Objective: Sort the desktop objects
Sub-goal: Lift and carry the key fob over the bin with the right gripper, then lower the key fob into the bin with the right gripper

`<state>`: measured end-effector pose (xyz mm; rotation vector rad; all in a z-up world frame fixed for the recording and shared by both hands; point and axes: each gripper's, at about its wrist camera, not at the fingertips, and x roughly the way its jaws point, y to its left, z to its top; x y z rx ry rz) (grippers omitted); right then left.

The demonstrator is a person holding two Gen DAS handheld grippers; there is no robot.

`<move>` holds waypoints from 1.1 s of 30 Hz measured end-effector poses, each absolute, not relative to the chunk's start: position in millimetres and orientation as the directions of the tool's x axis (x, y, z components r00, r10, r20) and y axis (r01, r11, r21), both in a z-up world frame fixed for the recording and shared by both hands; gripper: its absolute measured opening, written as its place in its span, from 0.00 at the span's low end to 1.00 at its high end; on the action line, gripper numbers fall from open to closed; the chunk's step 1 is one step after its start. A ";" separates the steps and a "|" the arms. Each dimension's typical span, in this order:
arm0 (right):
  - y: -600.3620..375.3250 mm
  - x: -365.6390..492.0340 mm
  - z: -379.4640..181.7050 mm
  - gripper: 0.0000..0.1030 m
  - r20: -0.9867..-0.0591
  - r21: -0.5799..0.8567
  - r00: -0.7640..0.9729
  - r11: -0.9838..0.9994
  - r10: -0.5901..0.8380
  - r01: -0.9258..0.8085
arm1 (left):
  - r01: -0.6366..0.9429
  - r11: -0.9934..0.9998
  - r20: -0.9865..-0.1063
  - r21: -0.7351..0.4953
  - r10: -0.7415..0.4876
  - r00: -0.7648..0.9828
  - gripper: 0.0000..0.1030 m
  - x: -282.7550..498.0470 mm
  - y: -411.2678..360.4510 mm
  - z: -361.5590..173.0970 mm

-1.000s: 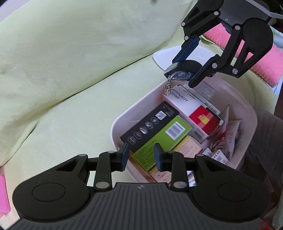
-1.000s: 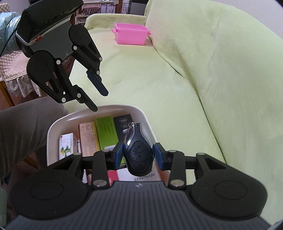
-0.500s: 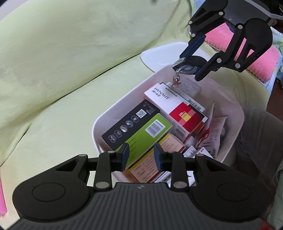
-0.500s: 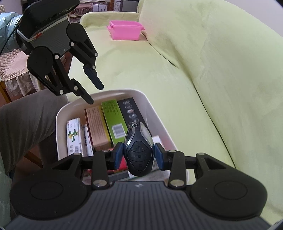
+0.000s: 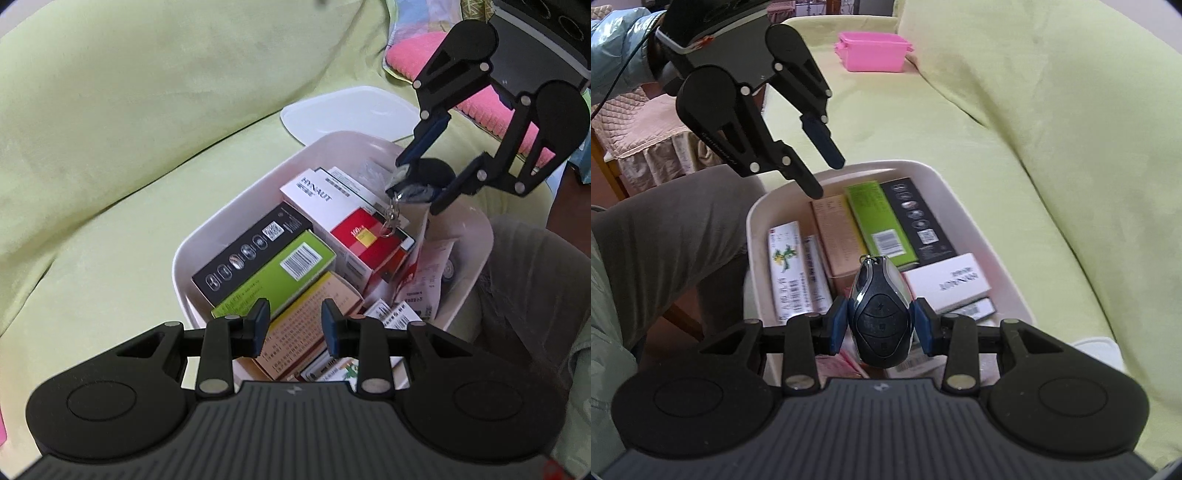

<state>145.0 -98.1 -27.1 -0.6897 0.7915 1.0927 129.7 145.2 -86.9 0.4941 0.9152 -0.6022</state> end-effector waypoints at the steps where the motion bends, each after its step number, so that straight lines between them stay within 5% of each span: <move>1: -96.0 142.6 -28.8 0.33 -0.832 -0.094 0.246 0.309 0.498 -0.946 | 0.668 0.732 -0.843 0.137 -0.268 0.466 0.38 128.1 146.1 -88.4; 33: -36.5 118.0 -94.1 0.33 -0.877 -0.213 0.193 0.005 0.441 -0.977 | 0.669 0.740 -0.863 0.064 -0.296 0.410 0.40 114.1 152.5 -115.5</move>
